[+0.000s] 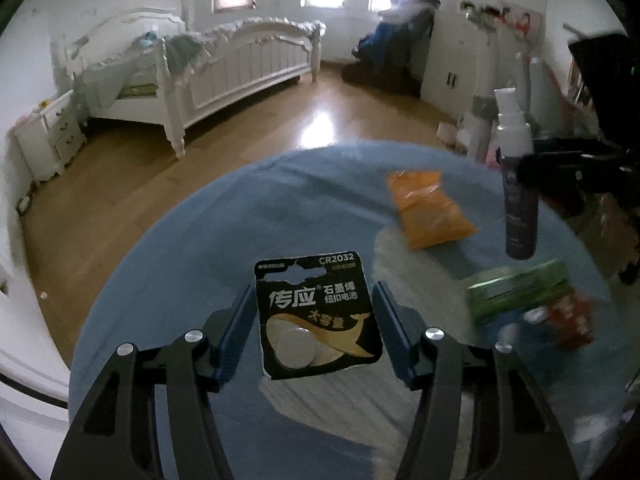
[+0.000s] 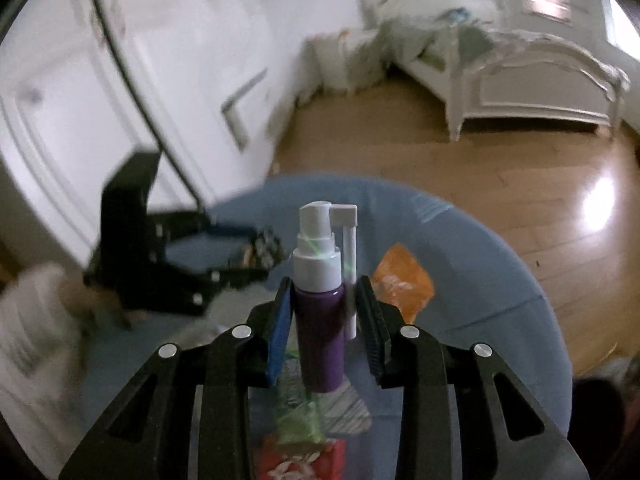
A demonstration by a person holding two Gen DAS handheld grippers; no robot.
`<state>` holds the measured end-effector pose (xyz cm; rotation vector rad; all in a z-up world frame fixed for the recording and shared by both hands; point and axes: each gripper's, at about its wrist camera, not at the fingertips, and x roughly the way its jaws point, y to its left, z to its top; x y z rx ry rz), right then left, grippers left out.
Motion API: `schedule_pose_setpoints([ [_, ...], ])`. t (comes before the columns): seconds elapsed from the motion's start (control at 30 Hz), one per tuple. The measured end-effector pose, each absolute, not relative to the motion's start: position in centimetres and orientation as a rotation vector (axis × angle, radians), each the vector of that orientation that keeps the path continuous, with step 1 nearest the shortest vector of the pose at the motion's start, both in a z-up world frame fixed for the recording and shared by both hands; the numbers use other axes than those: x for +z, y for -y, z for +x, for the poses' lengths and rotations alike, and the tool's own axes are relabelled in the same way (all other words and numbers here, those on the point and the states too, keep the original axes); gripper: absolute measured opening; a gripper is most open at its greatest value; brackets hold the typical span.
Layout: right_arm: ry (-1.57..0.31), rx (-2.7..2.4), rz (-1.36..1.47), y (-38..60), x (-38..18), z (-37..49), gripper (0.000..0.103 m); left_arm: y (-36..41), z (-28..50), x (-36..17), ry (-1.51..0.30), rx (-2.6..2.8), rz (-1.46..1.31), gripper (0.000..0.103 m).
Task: Collect trash
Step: 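Grasp the orange snack bag with the left tool while the right tool grasps the purple spray bottle, then carry the bag and spray bottle over the black bin and open both tools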
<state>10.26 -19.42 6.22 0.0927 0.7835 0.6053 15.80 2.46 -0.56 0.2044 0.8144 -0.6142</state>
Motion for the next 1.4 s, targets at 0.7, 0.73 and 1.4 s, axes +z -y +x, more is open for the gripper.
schedule_pose_setpoints([
  [0.7,-0.636,0.462,0.425,33.4,4.1,-1.7,0.033,3.9,13.6,-1.0,-0.89,-0.619,0.358,0.088],
  [0.73,-0.637,0.458,0.432,33.4,3.7,-1.9,0.033,4.2,14.0,-0.9,-0.89,-0.626,0.336,0.088],
  [1.4,-0.57,0.337,0.543,36.8,0.9,-1.6,0.033,14.2,16.6,0.8,-0.923,-0.686,0.189,0.044],
])
